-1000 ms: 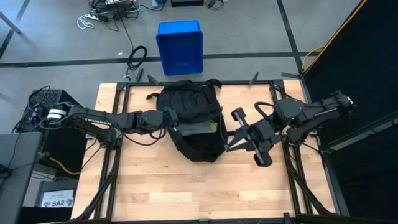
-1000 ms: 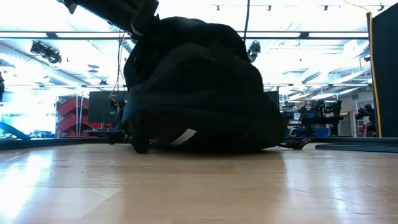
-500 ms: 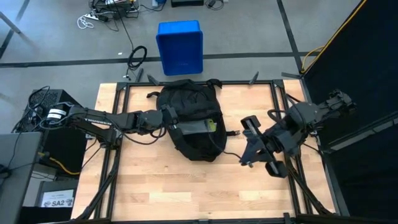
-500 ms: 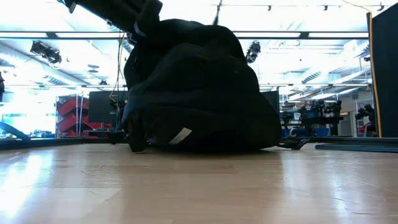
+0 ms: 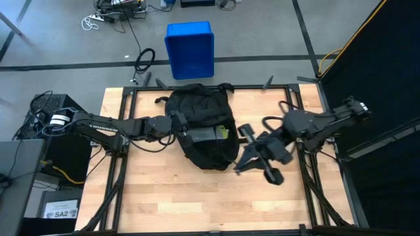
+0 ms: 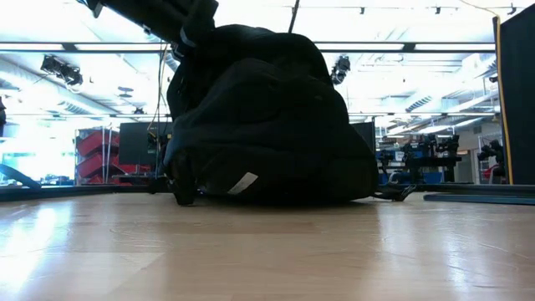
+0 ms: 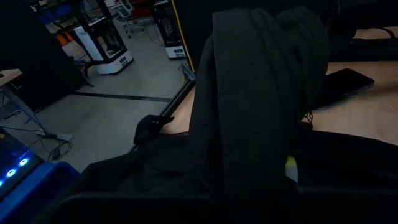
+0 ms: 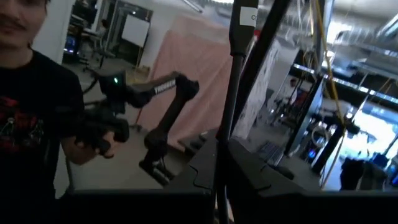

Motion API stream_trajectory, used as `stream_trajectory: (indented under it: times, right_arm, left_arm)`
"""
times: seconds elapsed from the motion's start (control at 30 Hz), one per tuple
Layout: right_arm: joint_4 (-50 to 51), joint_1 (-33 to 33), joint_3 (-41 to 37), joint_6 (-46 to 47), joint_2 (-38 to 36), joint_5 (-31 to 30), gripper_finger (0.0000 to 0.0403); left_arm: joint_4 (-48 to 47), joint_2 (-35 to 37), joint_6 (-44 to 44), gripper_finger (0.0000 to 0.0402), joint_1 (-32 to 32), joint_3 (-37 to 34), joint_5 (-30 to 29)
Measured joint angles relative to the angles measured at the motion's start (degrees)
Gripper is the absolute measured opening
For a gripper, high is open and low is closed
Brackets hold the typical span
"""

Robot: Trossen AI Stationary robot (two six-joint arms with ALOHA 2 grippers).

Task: Unpack backpack
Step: Put the charger cable into the backpack

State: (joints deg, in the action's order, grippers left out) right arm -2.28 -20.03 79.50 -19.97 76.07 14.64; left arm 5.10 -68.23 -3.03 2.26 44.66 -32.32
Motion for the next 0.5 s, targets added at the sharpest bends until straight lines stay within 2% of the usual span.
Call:
stream_trajectory:
  times: [0.2,0.33,0.5]
  right_arm:
    - [0.2,3.4,0.0,-1.6,4.7,5.6,0.0]
    - [3.8,4.8,0.0,-6.3,7.8,6.1,0.0]
    - [5.1,6.8,-0.1,-7.3,12.1,5.9,0.0]
  left_arm:
    - [0.0,0.0,0.0,0.0,0.0,0.0,1.6]
    - [-0.2,0.0,0.0,0.0,0.0,0.0,2.3]
    - [-0.5,0.0,0.0,0.0,0.0,0.0,4.0]
